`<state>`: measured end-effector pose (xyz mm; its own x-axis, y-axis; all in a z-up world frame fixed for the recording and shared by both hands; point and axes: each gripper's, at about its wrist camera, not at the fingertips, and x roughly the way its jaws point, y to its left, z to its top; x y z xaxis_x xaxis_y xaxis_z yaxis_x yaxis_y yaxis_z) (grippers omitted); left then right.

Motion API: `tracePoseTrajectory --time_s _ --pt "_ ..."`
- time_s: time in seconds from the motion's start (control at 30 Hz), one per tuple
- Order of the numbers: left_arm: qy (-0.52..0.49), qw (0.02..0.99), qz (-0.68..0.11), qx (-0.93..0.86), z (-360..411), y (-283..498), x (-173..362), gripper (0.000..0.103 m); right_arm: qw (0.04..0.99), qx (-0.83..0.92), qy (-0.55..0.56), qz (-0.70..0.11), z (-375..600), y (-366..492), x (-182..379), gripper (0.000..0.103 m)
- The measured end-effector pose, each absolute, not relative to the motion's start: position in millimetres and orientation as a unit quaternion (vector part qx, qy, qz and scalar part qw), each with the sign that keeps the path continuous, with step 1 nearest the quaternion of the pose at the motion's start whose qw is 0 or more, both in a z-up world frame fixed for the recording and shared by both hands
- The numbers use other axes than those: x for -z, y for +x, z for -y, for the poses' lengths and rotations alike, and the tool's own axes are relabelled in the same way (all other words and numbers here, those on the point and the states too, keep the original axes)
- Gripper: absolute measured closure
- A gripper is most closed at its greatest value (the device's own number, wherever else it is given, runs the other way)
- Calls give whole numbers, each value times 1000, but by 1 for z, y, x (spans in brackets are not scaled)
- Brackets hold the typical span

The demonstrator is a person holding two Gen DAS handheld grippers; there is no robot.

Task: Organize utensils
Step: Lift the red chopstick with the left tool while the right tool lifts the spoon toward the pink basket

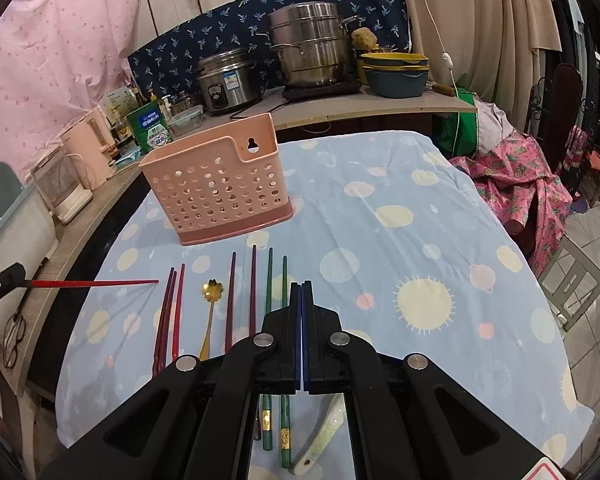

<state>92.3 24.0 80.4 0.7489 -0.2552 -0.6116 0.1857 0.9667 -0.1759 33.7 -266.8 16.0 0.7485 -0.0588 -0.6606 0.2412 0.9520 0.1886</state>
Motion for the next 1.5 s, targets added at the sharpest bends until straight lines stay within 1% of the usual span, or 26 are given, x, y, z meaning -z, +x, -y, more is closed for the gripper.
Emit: tracePoseTrajectory --time_s 0.13,0.27,0.33,0.43,0.5,0.53,0.57,0.8,0.9,0.97,1.03,1.2,1.5 --pt "-52 939 -318 118 -20 97 -92 96 926 88 138 -341 276 33 -17 103" --pt "-56 934 -331 121 -19 95 -85 96 919 95 147 -354 286 20 -9 101" --pt "-58 930 -341 123 -20 91 -78 96 911 98 146 -372 285 11 2 94" --pt "-61 926 -352 123 -22 83 -70 96 900 94 141 -402 275 -7 23 89" --pt "-60 923 -359 124 -21 78 -65 96 895 89 137 -415 265 -17 37 80" --pt "-61 922 -362 126 -21 76 -64 96 894 88 130 -420 259 -22 45 74" --pt "-61 920 -366 127 -20 73 -62 96 892 86 121 -426 253 -25 51 70" --pt "-52 917 -375 127 -17 62 -52 96 881 78 124 -450 239 -27 82 70" --pt "-50 915 -380 127 -14 60 -48 96 876 82 132 -457 243 -23 92 75" --pt "-49 914 -382 128 -14 58 -47 96 877 86 127 -456 244 -25 93 82" --pt "-48 913 -383 129 -15 57 -47 96 877 87 122 -457 244 -28 93 85" --pt "-47 914 -382 131 -15 54 -48 96 876 89 131 -456 252 -36 90 92" --pt "-49 927 -349 130 -21 53 -71 96 897 92 139 -409 265 -33 52 94"
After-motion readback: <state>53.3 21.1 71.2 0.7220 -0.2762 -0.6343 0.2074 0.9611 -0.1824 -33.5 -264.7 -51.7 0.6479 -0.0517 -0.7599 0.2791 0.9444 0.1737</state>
